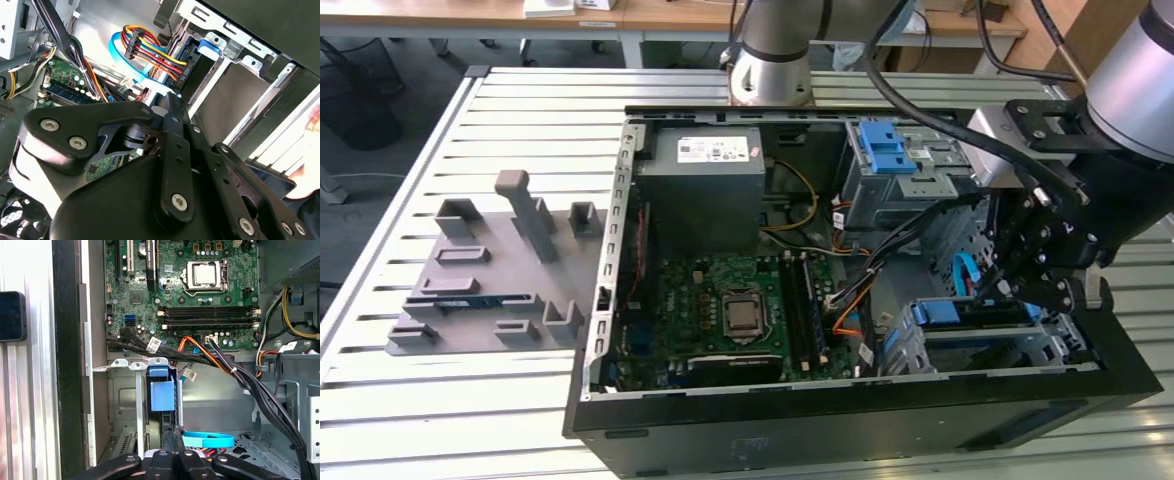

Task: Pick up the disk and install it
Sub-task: 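Insert the second disk wire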

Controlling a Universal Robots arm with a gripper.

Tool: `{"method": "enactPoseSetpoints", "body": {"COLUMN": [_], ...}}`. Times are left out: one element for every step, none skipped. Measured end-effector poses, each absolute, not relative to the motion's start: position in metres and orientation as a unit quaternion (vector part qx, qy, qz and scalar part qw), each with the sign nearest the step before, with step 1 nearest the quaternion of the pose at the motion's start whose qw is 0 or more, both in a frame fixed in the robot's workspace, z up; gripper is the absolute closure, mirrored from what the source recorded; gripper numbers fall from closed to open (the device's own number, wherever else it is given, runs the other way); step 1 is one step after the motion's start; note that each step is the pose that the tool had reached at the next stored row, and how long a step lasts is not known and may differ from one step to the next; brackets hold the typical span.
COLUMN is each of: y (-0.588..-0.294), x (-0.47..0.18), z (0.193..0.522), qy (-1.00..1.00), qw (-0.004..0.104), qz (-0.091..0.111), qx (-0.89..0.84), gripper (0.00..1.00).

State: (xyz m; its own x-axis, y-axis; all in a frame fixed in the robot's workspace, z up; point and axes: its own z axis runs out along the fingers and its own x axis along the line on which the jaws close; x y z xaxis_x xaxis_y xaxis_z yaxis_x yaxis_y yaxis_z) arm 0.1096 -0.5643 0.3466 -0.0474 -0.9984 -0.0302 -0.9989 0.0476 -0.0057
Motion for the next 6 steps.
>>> {"method": "enactPoseSetpoints", "body": {"y": [-0.5643,-0.5643,-0.5643,-0.5643,-0.5643,-0.5643], "x": [0.1096,0.1096,0.1096,0.1096,0.1096,0.1096], "z": [0.3466,0.3466,0.3467,0.3468,0.3468,0.3468], "qy": [0.724,0.724,0.724,0.724,0.724,0.724], "qw": [0.013,0.013,0.013,0.013,0.013,0.013], "qz": [0.008,0.008,0.008,0.008,0.008,0.008], "qx": [-0.69,-0.69,-0.69,-0.69,-0.69,-0.69], "gripper": [0.89,0.89,0.89,0.89,0.89,0.89]}}
